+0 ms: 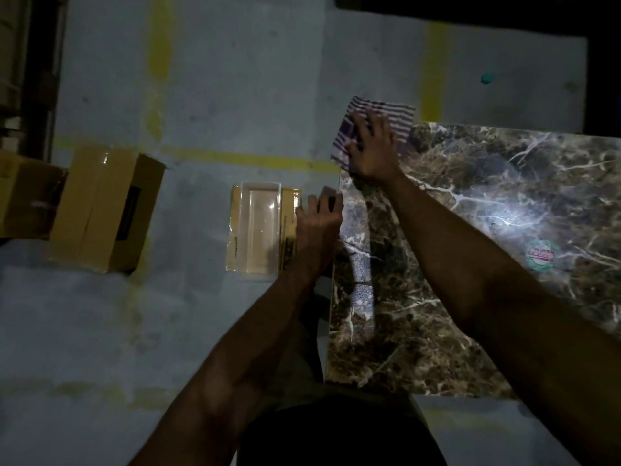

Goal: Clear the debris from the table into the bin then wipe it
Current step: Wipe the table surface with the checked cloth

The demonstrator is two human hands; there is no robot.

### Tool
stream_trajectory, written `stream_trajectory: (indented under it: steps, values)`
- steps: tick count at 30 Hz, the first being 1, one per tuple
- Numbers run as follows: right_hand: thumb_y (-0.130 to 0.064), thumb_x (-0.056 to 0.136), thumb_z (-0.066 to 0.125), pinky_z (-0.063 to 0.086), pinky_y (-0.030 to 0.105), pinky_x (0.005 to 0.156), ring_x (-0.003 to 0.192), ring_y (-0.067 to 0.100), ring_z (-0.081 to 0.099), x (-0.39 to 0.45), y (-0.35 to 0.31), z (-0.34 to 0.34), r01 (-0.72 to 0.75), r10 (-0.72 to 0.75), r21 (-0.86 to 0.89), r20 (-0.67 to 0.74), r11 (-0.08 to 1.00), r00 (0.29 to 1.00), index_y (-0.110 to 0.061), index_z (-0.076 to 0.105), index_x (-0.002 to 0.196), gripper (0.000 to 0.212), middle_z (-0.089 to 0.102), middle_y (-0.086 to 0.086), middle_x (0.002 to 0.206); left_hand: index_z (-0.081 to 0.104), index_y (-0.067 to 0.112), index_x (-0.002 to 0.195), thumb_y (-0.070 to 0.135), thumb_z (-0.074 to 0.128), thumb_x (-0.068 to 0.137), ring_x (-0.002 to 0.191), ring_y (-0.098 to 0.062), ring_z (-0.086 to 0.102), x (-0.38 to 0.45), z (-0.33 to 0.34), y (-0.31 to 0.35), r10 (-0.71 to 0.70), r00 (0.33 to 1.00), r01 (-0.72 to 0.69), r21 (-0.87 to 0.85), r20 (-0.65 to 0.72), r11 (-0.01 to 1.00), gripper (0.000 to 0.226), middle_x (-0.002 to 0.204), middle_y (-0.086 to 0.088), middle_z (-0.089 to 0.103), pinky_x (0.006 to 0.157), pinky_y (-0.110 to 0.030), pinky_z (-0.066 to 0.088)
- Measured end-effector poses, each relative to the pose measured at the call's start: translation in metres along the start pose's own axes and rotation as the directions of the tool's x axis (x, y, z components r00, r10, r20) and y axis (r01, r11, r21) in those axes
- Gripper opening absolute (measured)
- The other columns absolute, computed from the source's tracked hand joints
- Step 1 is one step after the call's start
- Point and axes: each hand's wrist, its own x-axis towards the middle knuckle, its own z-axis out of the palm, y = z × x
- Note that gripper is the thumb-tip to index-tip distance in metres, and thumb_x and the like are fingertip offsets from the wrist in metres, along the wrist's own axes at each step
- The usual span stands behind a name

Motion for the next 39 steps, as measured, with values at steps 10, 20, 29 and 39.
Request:
stream_trajectory:
  steps: [10, 20, 29, 39]
  values:
    - [-0.059, 0.102, 0.034, 0.02, 0.06, 0.123, 0.157, 0.04, 0.015, -0.044, 0.055, -0.007, 0.095, -0.096, -0.018, -0.05, 0.995, 0.994, -0.035, 0.031, 0.161, 0.063, 0.019, 0.007, 0.171, 0.045, 0.018, 0.147, 0.011, 0.032, 0.092, 0.122, -0.04, 0.058, 0.011, 0.011, 0.0, 0.04, 0.983, -0.018, 0.124, -0.181, 0.992, 0.057, 0.141, -0.018, 0.056, 0.094, -0.054, 0.05]
    - [-0.046, 0.099, 0.043, 0.014, 0.063, 0.122, 0.157, 0.043, 0.01, -0.028, 0.012, 0.011, 0.167, -0.167, 0.052, -0.006, 0.985, 0.986, -0.034, 0.033, 0.16, 0.063, 0.016, 0.008, 0.172, 0.048, 0.016, 0.148, 0.026, 0.083, 0.073, 0.111, -0.04, 0.061, 0.013, 0.012, 0.003, 0.044, 0.982, -0.03, 0.08, -0.186, 0.996, 0.083, 0.125, -0.017, 0.063, 0.08, -0.051, 0.05]
    - [-0.065, 0.1, 0.027, 0.018, 0.067, 0.121, 0.157, 0.041, 0.013, -0.055, 0.087, -0.018, 0.021, -0.023, -0.034, -0.053, 0.999, 0.998, -0.038, 0.029, 0.161, 0.066, 0.016, 0.006, 0.172, 0.048, 0.018, 0.149, 0.016, 0.064, 0.084, 0.111, -0.038, 0.064, 0.013, 0.016, 0.009, 0.003, 0.979, 0.028, 0.148, -0.203, 0.989, 0.067, 0.12, -0.014, 0.066, 0.085, -0.051, 0.05]
    - [-0.056, 0.099, 0.034, 0.016, 0.063, 0.121, 0.156, 0.043, 0.012, -0.075, 0.034, 0.009, 0.2, -0.201, 0.027, 0.027, 0.979, 0.979, -0.035, 0.035, 0.159, 0.063, 0.016, 0.006, 0.172, 0.047, 0.02, 0.15, 0.048, 0.087, 0.062, 0.11, -0.037, 0.063, 0.016, 0.022, 0.014, -0.052, 0.994, 0.061, 0.1, -0.091, 0.993, 0.1, 0.121, -0.013, 0.065, 0.086, -0.053, 0.051]
